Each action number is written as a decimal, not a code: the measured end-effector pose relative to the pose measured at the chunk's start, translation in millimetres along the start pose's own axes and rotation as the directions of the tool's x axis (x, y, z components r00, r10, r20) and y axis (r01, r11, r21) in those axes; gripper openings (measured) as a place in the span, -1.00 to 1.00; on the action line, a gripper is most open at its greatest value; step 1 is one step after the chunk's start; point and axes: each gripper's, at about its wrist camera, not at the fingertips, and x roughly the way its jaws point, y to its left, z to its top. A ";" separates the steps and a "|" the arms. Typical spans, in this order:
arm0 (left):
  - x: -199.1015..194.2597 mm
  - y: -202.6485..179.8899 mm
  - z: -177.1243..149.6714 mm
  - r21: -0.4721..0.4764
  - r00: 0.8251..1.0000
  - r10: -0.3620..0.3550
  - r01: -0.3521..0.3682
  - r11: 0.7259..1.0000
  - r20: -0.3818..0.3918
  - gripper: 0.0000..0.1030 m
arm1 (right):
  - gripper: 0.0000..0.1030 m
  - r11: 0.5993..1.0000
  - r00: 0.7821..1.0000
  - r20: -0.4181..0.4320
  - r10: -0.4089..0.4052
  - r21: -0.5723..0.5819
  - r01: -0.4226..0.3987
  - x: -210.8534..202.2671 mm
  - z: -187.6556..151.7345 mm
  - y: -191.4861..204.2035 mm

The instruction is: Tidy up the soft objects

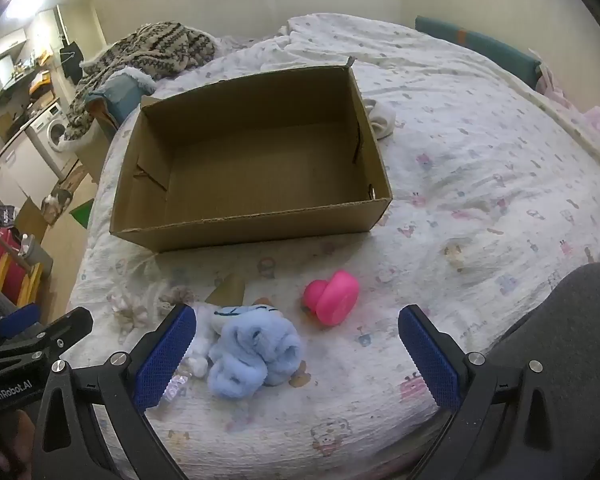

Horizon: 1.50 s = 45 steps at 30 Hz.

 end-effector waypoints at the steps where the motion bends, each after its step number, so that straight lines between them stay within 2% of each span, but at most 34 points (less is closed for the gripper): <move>1: -0.3 0.3 -0.2 0.000 1.000 -0.001 0.001 1.000 0.000 1.00 | 1.00 1.000 1.000 0.001 -0.001 -0.002 0.001 0.1 -0.3 -0.5; 9: -1.1 5.1 -2.8 0.004 1.000 0.004 -0.004 1.000 -0.003 1.00 | 1.00 1.000 1.000 -0.001 -0.022 -0.023 0.022 -2.0 -1.0 3.5; 45: 3.0 1.8 -0.4 -0.007 1.000 0.014 -0.014 1.000 -0.022 1.00 | 1.00 1.000 1.000 -0.005 -0.017 -0.018 0.017 -1.4 -0.5 2.4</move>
